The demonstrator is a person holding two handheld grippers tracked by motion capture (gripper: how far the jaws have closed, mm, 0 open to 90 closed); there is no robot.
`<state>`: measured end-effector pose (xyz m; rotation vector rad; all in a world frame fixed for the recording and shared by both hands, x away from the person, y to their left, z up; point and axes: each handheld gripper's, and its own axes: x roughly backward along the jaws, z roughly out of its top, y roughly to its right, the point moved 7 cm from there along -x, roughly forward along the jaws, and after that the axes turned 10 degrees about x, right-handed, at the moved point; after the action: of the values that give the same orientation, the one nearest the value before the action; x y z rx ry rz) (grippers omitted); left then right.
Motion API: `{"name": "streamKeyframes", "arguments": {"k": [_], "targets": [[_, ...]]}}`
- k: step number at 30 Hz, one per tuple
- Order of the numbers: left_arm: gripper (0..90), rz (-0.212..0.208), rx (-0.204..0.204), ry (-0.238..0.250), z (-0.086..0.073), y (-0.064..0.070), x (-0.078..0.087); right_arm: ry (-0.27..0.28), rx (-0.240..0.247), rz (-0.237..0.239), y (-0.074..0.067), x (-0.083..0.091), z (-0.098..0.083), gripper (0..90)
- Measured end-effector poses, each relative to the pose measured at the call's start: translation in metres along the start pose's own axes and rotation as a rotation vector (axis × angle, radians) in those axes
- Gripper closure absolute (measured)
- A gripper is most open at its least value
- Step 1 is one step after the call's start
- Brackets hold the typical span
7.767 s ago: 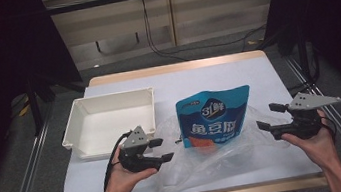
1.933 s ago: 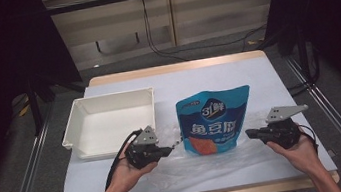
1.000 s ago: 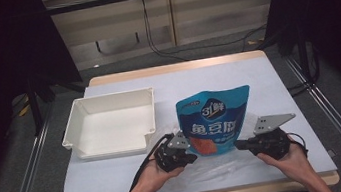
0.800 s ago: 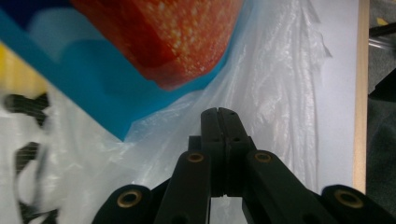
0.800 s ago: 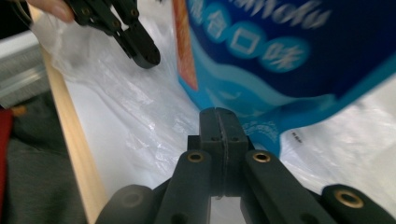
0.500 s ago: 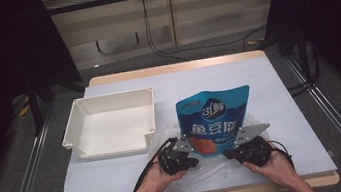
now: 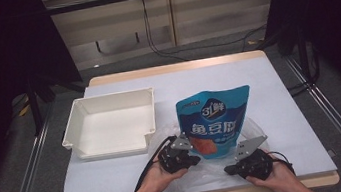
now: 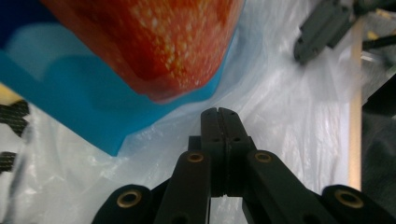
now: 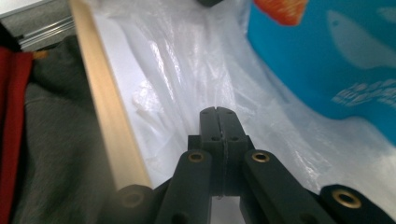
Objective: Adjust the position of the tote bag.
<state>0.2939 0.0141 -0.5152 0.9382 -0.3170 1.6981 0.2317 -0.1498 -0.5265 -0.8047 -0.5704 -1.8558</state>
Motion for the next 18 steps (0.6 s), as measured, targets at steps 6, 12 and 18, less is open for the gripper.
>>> {"name": "streamKeyframes", "arguments": {"k": [6, 12, 18], "targets": [[88.6, -0.008, 0.007, 0.027, 0.004, 0.002, -0.001, -0.003, 0.013, 0.019, -0.005, 0.003, -0.001, 90.0], [90.0, -0.005, -0.019, -0.025, -0.005, 0.008, -0.014, 0.031, -0.01, -0.027, -0.001, 0.006, -0.001, 90.0], [90.0, -0.016, -0.082, -0.056, -0.009, 0.02, -0.012, 0.129, -0.094, -0.13, 0.02, 0.015, 0.011, 90.0]]}}
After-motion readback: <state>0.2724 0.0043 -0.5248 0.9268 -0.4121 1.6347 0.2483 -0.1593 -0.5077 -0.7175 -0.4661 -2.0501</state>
